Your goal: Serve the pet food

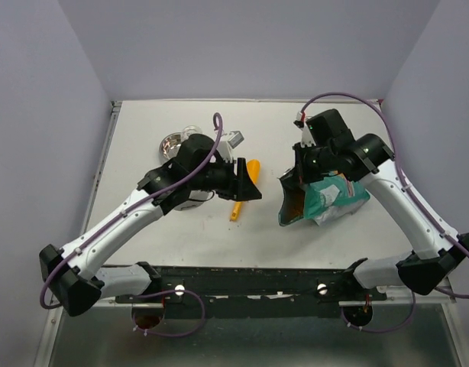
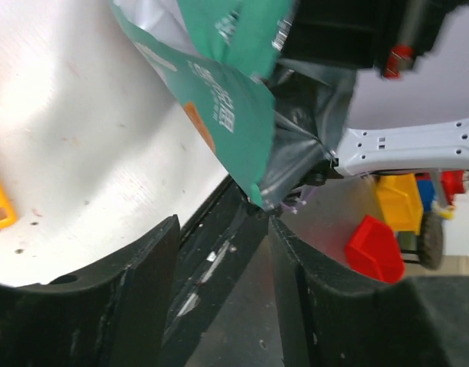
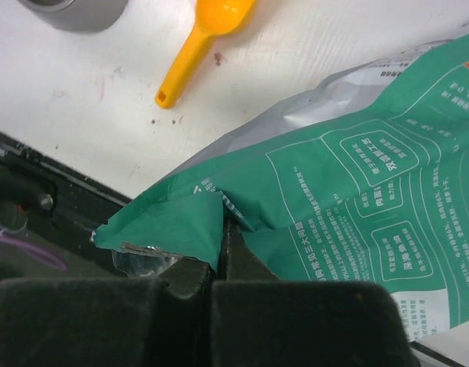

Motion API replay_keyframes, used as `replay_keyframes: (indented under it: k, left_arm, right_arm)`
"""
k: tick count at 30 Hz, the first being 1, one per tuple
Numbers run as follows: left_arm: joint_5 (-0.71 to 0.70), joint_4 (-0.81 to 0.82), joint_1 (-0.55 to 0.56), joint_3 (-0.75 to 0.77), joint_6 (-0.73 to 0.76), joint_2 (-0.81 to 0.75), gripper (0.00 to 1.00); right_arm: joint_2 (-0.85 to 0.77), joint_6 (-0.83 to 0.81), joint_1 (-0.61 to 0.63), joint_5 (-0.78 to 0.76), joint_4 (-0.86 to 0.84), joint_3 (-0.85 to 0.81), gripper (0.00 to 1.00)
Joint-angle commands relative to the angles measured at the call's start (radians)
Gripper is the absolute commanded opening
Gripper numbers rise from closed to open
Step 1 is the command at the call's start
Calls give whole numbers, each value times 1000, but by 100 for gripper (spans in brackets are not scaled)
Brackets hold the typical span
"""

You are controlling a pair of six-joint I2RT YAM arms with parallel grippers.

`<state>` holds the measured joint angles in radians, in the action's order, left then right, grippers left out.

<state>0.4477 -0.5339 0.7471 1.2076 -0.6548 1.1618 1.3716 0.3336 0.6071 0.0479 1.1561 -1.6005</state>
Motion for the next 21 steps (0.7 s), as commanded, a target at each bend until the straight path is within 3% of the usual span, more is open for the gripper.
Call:
replay_keyframes:
  k: [1,6,9,12,17,21]
  left_arm:
    - [146,195,-17,-80,-112,88,57]
    - [192,252,-45,-135,-173,148,61]
    - [207,224,-45,-126,-187,228,61]
    - [276,302,-28,-138,-241,318,60]
    - [283,492,43,-161,-443,446,55]
    - [186,607,104,-184,-598,499,52]
  right_arm:
    - [-158,27,6,228,-18,63,0]
    - [-267,91,8,181,1,129,0]
    - [-279,105,8,139,-15,119,0]
    - [-276,114,8,112,-38,119,0]
    - [-289,134,8,90,-70,113,0]
    - [-308,130,8,58,-45,93,0]
